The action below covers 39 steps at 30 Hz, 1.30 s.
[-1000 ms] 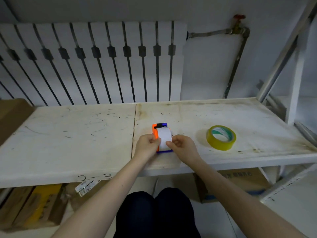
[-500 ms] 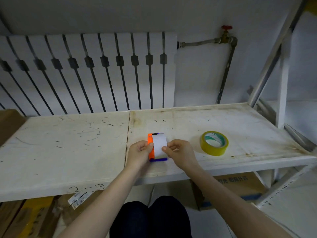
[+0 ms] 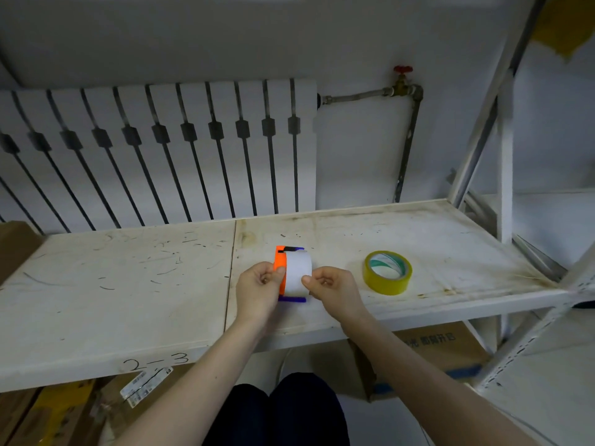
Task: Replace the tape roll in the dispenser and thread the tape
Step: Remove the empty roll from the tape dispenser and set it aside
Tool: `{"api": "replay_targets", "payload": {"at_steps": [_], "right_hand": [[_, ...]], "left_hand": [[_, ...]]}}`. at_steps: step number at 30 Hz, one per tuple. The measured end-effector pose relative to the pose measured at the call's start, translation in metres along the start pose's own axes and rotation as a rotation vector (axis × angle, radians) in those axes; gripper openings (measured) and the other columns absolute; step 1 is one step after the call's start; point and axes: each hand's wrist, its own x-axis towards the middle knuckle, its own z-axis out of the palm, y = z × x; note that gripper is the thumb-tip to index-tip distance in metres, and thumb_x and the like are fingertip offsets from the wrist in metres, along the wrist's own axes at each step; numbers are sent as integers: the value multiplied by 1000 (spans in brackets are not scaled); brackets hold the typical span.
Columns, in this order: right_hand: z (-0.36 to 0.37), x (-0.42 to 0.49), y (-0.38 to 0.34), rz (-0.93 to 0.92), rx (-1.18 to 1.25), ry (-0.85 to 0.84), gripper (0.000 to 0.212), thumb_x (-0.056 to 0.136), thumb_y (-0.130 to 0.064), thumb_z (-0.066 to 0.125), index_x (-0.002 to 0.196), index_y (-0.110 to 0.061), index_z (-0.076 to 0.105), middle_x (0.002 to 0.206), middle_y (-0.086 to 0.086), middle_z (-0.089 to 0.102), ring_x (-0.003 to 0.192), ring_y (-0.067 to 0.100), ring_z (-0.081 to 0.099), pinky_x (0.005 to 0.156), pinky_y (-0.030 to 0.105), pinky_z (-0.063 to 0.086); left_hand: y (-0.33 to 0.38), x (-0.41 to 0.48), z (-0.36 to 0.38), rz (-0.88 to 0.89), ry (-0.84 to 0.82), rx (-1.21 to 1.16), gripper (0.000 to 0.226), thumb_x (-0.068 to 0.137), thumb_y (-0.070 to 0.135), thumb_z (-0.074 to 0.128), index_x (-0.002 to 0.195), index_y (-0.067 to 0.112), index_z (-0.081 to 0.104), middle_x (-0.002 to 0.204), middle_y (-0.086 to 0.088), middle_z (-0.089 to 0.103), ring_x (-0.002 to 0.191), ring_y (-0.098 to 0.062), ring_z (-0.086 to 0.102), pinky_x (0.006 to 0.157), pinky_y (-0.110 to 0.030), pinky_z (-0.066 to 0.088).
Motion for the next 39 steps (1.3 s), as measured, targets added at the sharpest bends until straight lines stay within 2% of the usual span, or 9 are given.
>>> {"api": "replay_targets", "payload": {"at_steps": [4,12,14,16,20,23,29,34,39], "right_hand": [[-5,-5,-6,-179,-202,83,13,87,-23,64,88,-11,68,79,1,66,74,12,61,69,21,51],[-39,4,-3,-138,86,165,7,89,-15,61,82,-18,63,76,0,64,73,12,59,71,29,53],[-56,11,-6,-177,41,245,5,89,-12,59,89,-15,63,79,-4,63,74,6,57,67,13,49],[-77,20,-5,-213,-98,306,11,90,-12,56,98,-12,64,86,-4,62,79,7,57,64,9,43],[-124,41,14,-236,-451,511,17,89,-11,56,101,-9,67,113,8,55,109,25,48,85,24,37],[-157,53,33,-151,-505,581,17,89,-10,54,101,-7,66,125,14,47,110,34,49,94,39,45],[-195,59,70,16,-688,574,25,93,-14,48,111,-5,62,135,15,41,113,39,49,92,45,47],[-205,55,87,81,-770,580,23,93,-12,49,109,-8,65,133,15,44,115,36,46,86,45,47],[-213,53,96,116,-778,567,24,92,-11,48,109,-8,64,134,13,43,116,34,44,85,44,45]], "left_hand": [[7,3,4,-46,77,-32,35,91,14,56,57,16,47,60,-2,47,62,-18,41,60,-28,34],[18,7,11,-60,36,15,30,92,19,56,63,17,48,71,-6,49,68,-19,45,70,-34,38],[15,9,14,-95,45,24,29,92,19,57,64,18,49,69,-3,49,67,-18,45,71,-33,38],[10,10,17,-112,40,29,27,91,19,58,66,16,50,71,-5,51,70,-20,45,68,-32,36],[6,8,21,-138,48,23,28,89,15,62,63,15,50,68,-5,52,69,-21,45,60,-30,34],[3,9,22,-145,6,70,28,87,14,63,62,14,51,71,-11,53,72,-22,47,68,-33,37],[0,11,21,-212,-57,171,24,89,13,58,66,13,49,75,-12,53,75,-25,50,66,-33,38],[2,8,21,-239,-97,236,3,89,8,56,89,8,53,84,-9,56,76,-27,53,54,-30,39],[5,7,21,-251,-110,253,8,88,8,57,95,7,53,97,-15,58,81,-29,54,52,-29,38]]}}
